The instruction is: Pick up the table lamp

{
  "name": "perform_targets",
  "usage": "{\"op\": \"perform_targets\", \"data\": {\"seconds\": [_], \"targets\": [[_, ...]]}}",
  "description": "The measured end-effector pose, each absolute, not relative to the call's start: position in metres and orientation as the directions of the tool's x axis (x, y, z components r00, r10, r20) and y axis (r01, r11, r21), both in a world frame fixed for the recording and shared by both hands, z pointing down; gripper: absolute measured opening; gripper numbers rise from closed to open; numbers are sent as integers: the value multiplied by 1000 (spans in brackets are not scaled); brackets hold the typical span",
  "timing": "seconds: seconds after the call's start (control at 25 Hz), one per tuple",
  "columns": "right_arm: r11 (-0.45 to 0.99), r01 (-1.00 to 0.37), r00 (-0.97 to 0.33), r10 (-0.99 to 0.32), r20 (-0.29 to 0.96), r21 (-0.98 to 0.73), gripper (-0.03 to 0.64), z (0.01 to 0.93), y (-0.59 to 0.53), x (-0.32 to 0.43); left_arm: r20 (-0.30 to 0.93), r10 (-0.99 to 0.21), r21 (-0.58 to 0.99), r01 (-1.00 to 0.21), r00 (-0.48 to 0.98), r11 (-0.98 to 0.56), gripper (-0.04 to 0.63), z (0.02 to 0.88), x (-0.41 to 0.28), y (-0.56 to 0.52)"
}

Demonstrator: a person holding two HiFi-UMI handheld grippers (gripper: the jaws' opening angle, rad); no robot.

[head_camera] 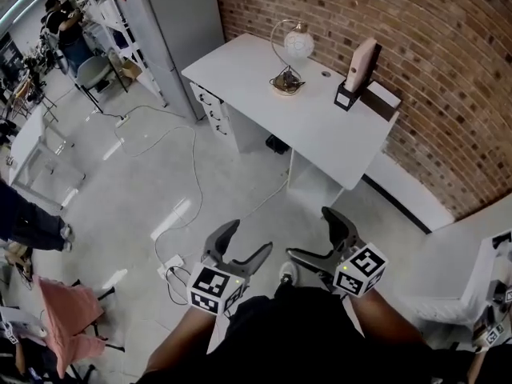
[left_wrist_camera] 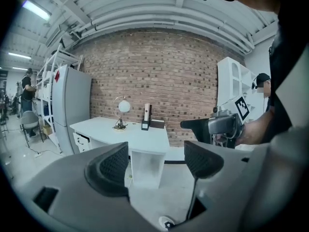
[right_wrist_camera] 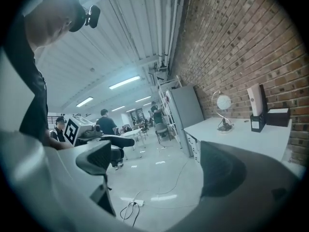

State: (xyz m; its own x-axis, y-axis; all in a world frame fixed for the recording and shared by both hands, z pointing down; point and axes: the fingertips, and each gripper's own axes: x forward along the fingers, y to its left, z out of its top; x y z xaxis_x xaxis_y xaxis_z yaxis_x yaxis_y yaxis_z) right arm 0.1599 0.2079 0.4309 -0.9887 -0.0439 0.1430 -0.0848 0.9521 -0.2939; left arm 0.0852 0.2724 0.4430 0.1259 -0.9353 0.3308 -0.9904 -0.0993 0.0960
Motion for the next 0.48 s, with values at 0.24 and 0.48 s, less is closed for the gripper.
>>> {"op": "perform_targets", "data": {"seconds": [0.24, 0.48], "targets": [[947, -48, -992, -9, 125, -317, 581, 438, 156, 136, 354, -928, 134, -988, 115, -72, 360, 454, 66, 220], [943, -24, -993, 17, 120, -332, 574, 448, 112, 119, 346, -935, 143, -989, 77, -29, 360, 453, 40, 169]]}}
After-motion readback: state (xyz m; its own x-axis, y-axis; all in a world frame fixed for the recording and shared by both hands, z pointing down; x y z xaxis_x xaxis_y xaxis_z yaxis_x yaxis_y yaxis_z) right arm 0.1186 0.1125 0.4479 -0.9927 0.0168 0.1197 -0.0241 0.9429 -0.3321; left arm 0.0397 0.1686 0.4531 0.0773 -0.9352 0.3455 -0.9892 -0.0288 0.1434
